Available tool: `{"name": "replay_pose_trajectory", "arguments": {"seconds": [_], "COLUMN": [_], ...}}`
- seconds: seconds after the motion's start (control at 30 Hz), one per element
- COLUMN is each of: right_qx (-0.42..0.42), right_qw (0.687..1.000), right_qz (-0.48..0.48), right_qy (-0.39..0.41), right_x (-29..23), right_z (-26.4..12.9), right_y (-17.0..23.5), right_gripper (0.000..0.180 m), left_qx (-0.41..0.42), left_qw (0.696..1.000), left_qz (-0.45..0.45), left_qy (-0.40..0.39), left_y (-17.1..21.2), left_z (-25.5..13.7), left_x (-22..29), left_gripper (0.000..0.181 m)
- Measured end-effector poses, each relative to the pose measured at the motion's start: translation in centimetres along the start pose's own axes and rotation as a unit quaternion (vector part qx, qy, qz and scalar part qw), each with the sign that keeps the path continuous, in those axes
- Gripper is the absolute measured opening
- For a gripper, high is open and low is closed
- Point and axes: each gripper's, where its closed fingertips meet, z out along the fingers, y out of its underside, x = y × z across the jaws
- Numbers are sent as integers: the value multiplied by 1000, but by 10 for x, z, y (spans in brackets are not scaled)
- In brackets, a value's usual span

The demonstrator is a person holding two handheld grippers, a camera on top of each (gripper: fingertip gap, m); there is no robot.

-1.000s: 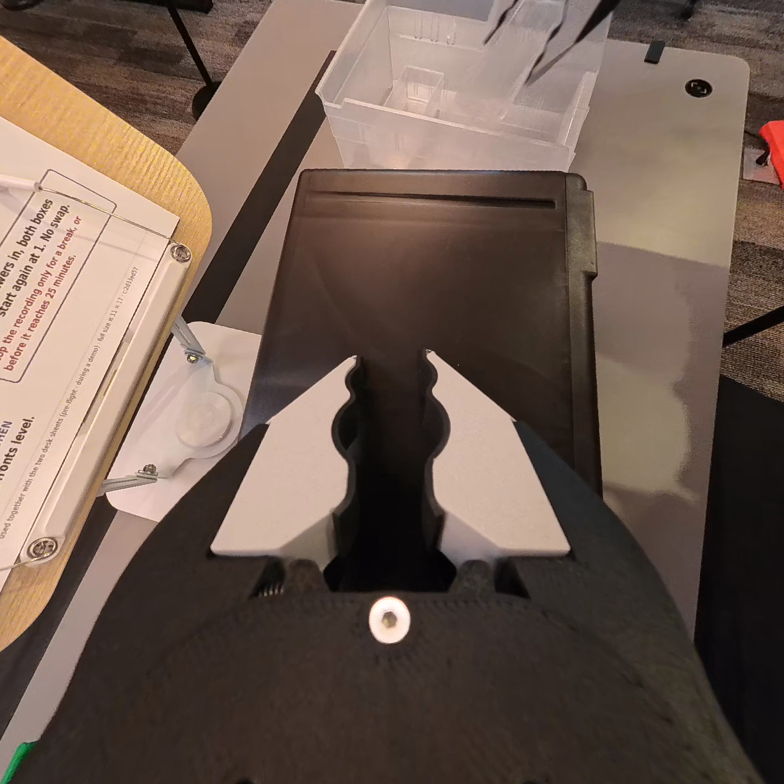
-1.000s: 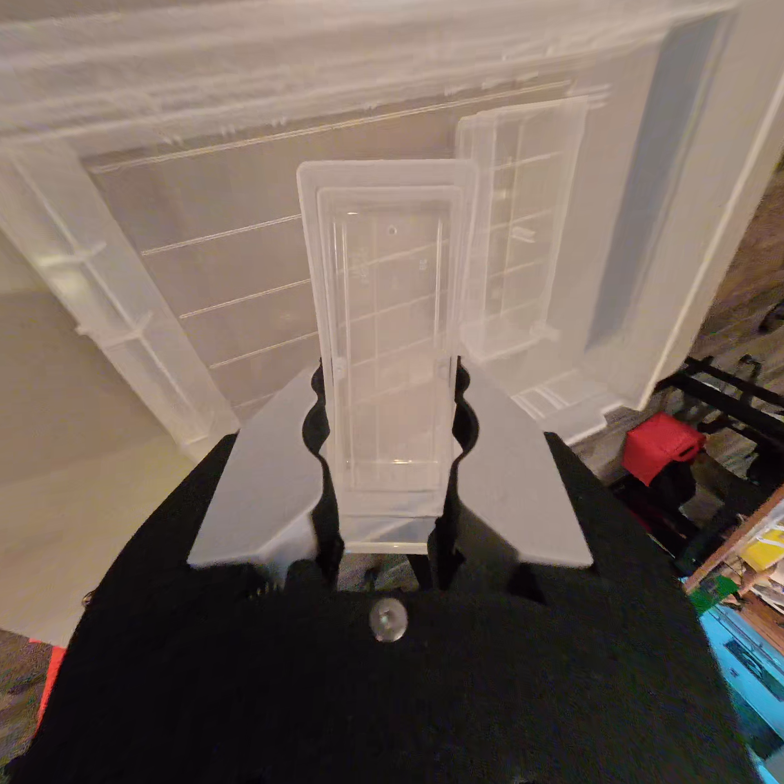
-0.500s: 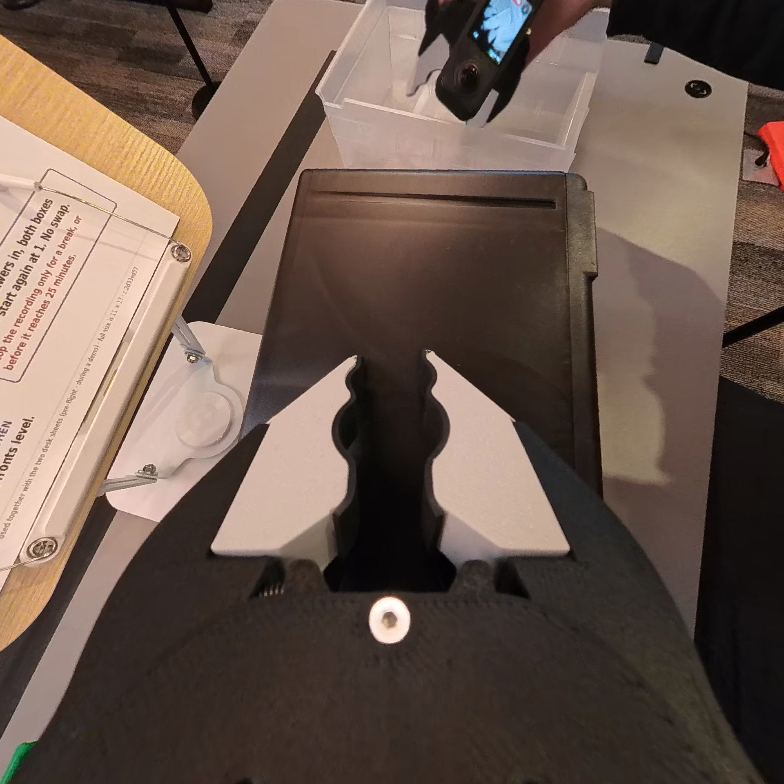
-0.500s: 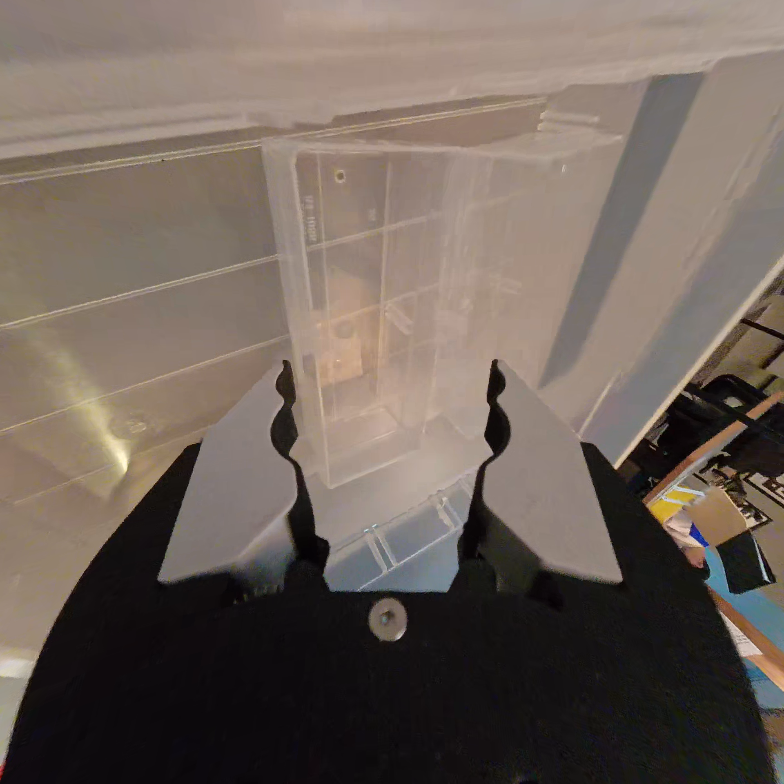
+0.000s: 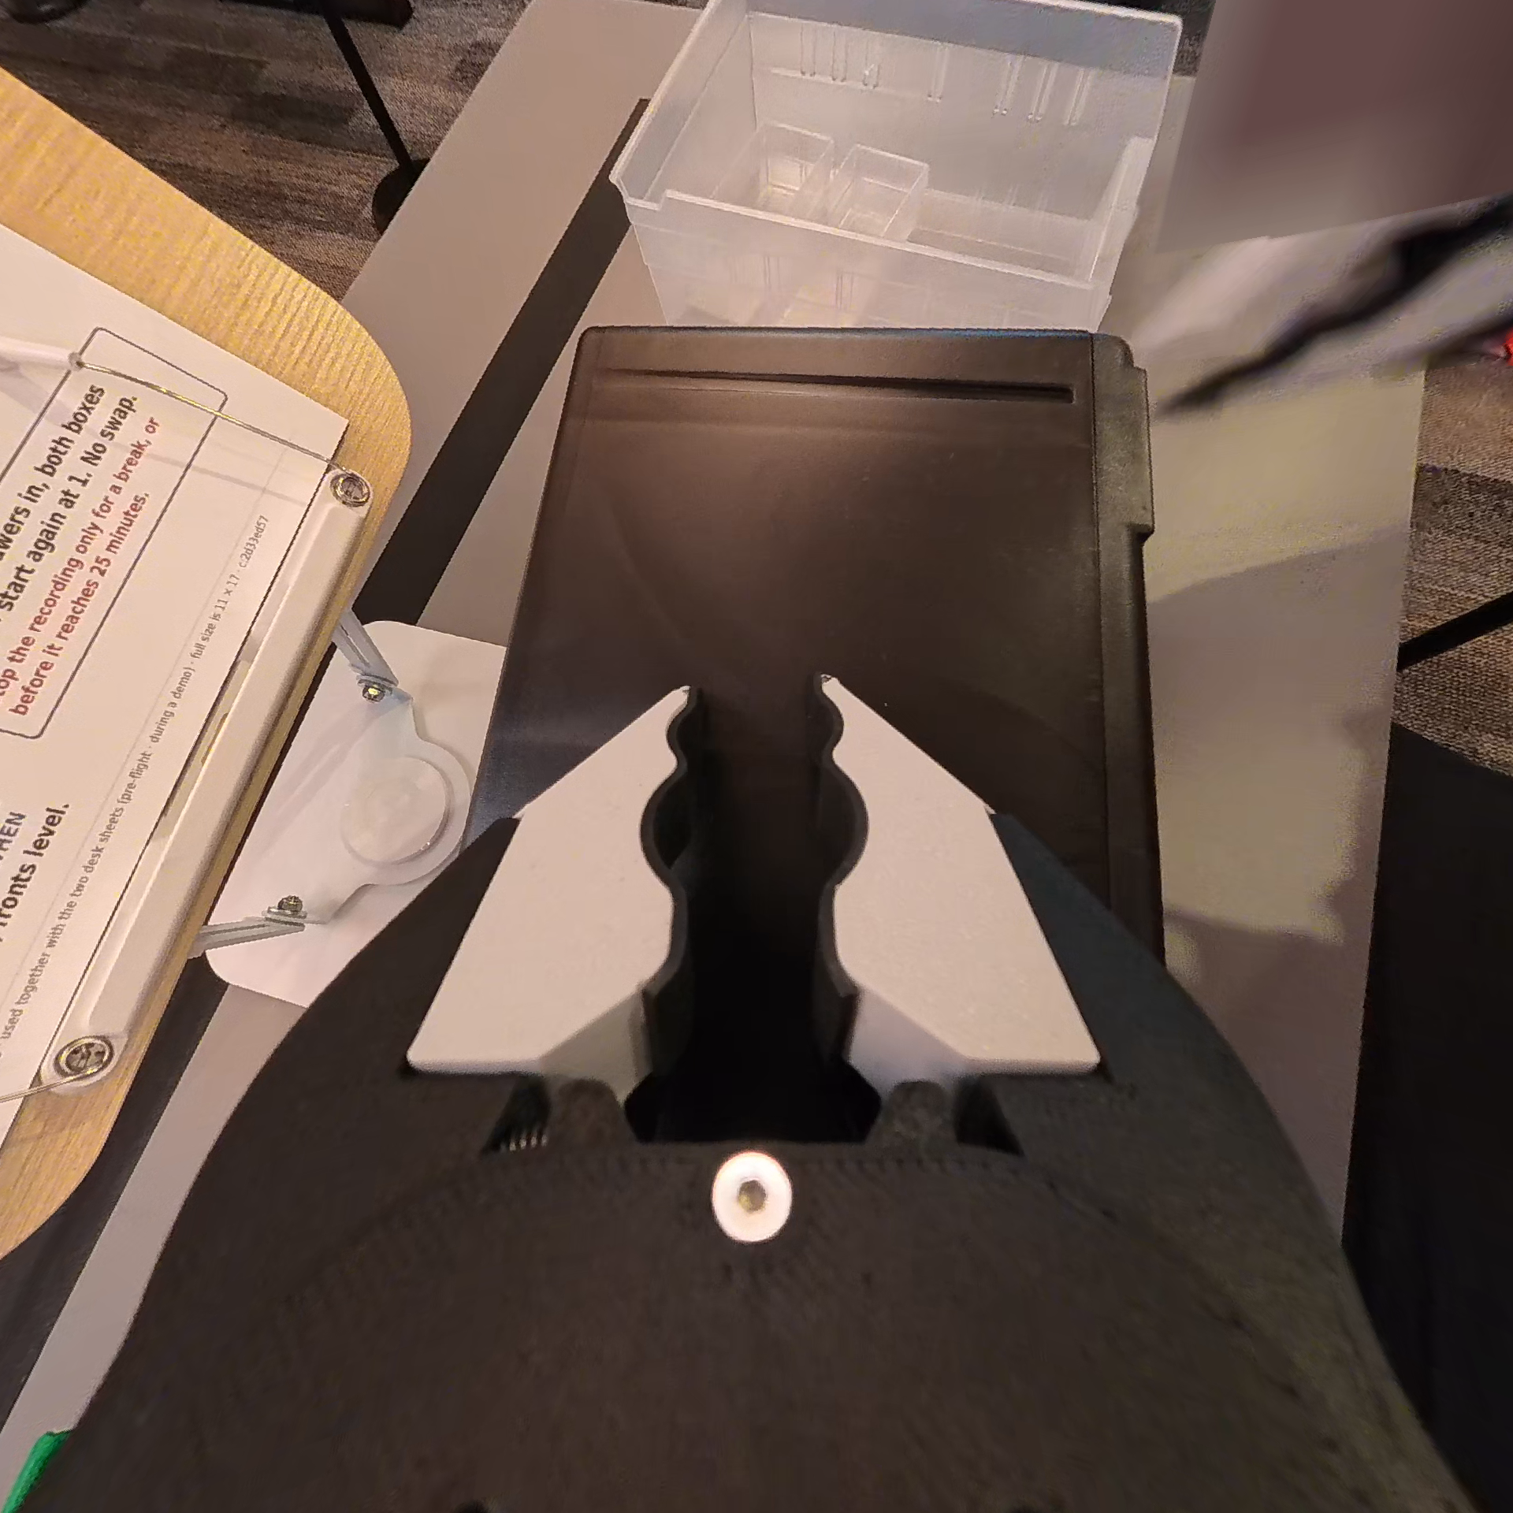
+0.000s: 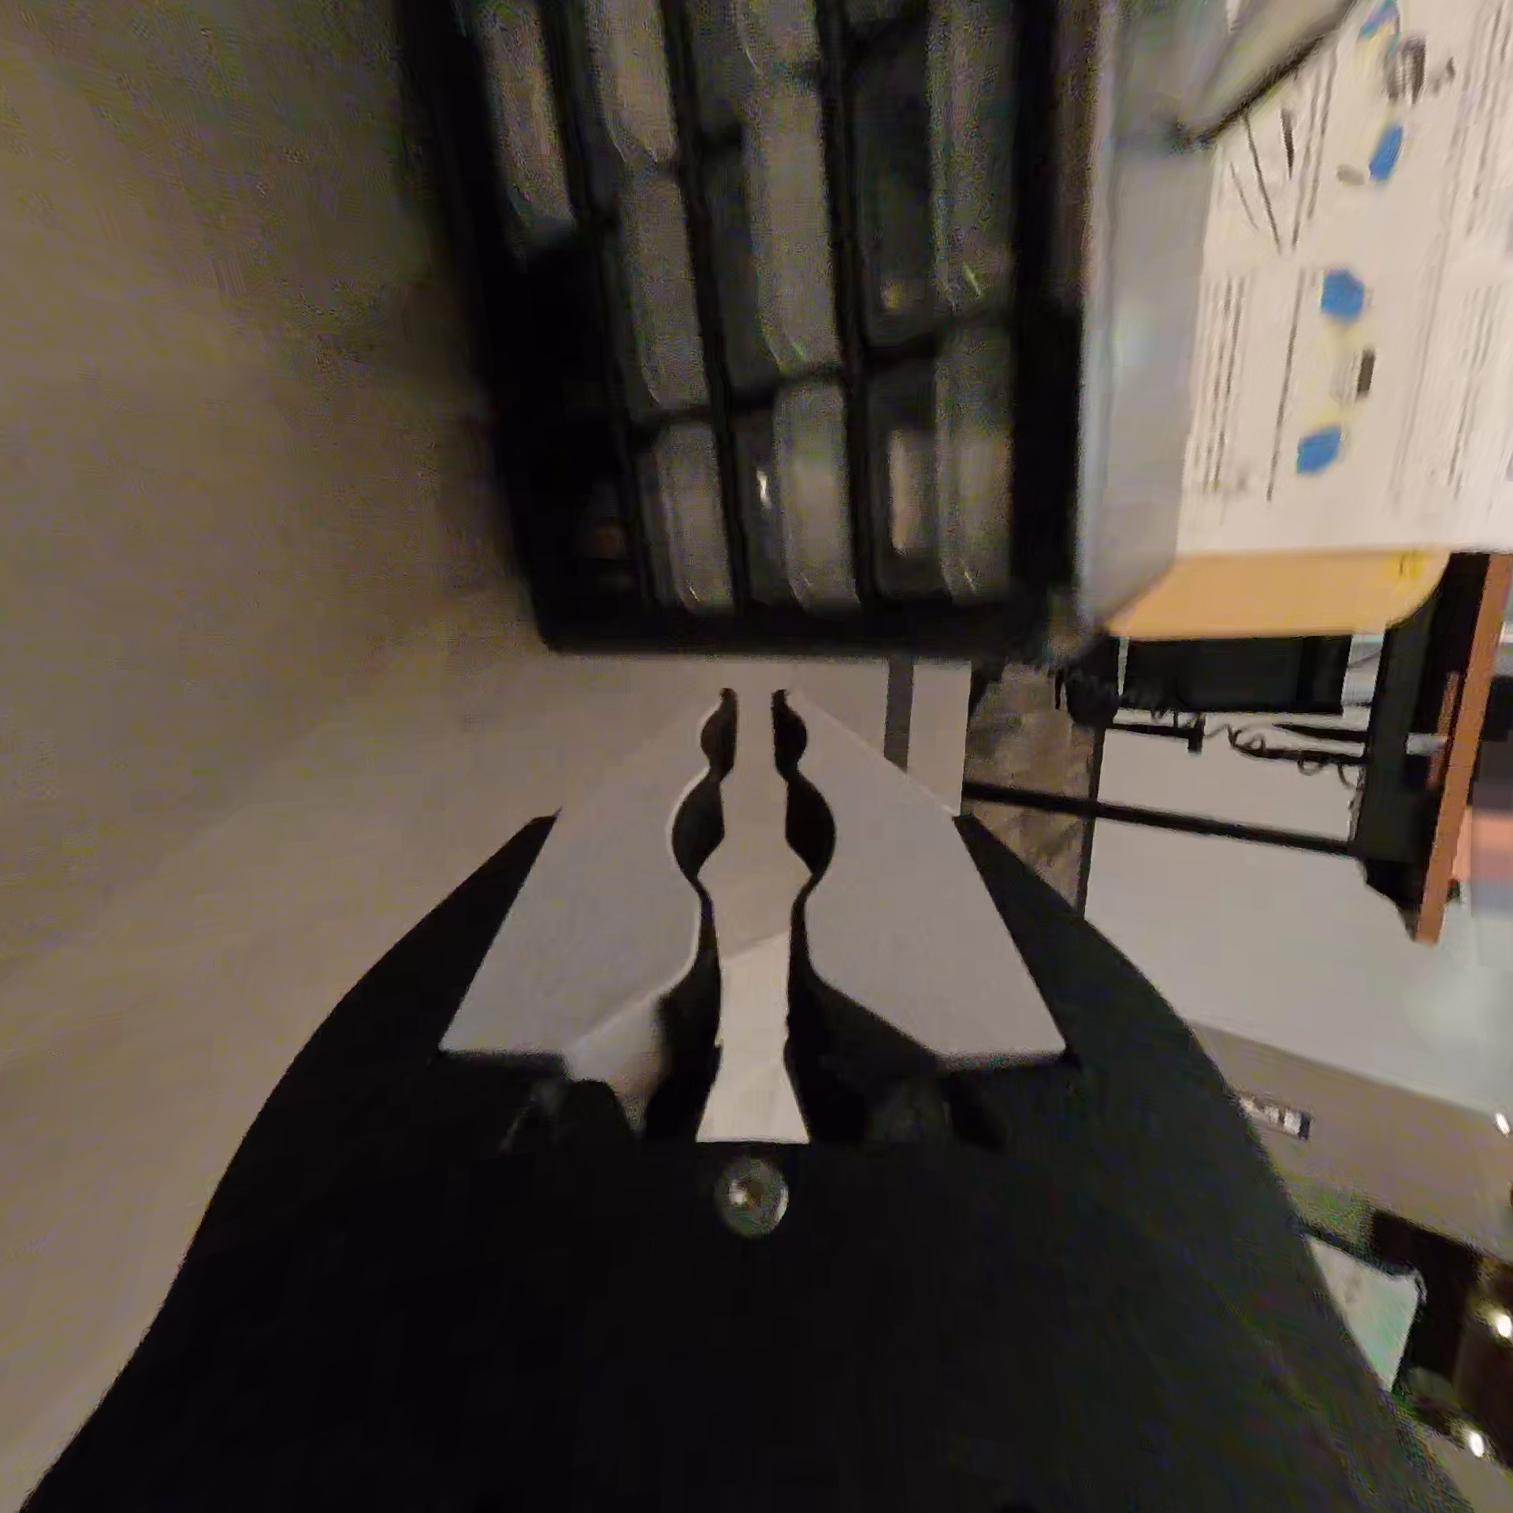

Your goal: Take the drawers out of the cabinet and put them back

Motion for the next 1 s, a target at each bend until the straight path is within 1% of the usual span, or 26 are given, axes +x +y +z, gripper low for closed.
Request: {"name": "replay_pose_trajectory", "arguments": {"seconds": [0.03,0.1,0.13,0.17,0.23,0.27,0.3,0.33,0.4,0.47,0.53,0.57,0.6,0.67,0.77,0.8,0.83,1.0], "right_qx": [22,74,78,71,84,94,99,100,96,88,88,96,102,109,110,111,108,108], "right_qw": [1000,997,996,995,987,983,980,977,972,968,965,960,956,953,956,958,960,967], "right_qz": [-14,-26,-40,-60,-105,-118,-130,-138,-150,-165,-174,-182,-186,-181,-178,-178,-180,-170], "right_qy": [-1,3,13,33,87,109,118,128,151,169,178,190,202,219,206,194,185,154], "right_x": [-18,-50,-62,-70,-78,-79,-83,-85,-85,-84,-86,-85,-83,-77,-75,-78,-79,-92], "right_z": [8,30,44,58,80,89,98,107,120,131,141,142,141,138,138,138,137,121], "right_y": [-26,-75,-90,-100,-122,-130,-136,-139,-142,-139,-136,-137,-137,-138,-138,-138,-137,-138], "right_gripper": [0,0,2,11,16,28,31,31,38,37,41,38,32,16,16,12,12,12], "left_qx": [0,0,0,0,0,0,0,0,0,0,0,0,0,0,0,0,0,0], "left_qw": [1000,1000,1000,1000,1000,1000,1000,1000,1000,1000,1000,1000,1000,1000,1000,1000,1000,1000], "left_qz": [0,1,0,-1,-1,-2,-2,-3,-4,-4,-4,-4,-4,-4,-4,-4,-4,-5], "left_qy": [0,-1,-2,-3,-3,-2,-2,-2,-1,-1,-1,-1,-1,-1,-1,0,0,0], "left_y": [0,0,0,0,0,0,0,0,0,0,0,0,0,0,0,0,0,0], "left_z": [0,0,0,0,0,0,0,0,0,0,0,0,0,0,0,0,0,0], "left_x": [0,0,0,-1,-1,-1,-1,-1,-1,-1,-1,-1,-1,-1,-1,-1,-1,-1], "left_gripper": [25,25,25,25,24,24,24,24,24,24,24,24,24,24,24,24,24,24]}}
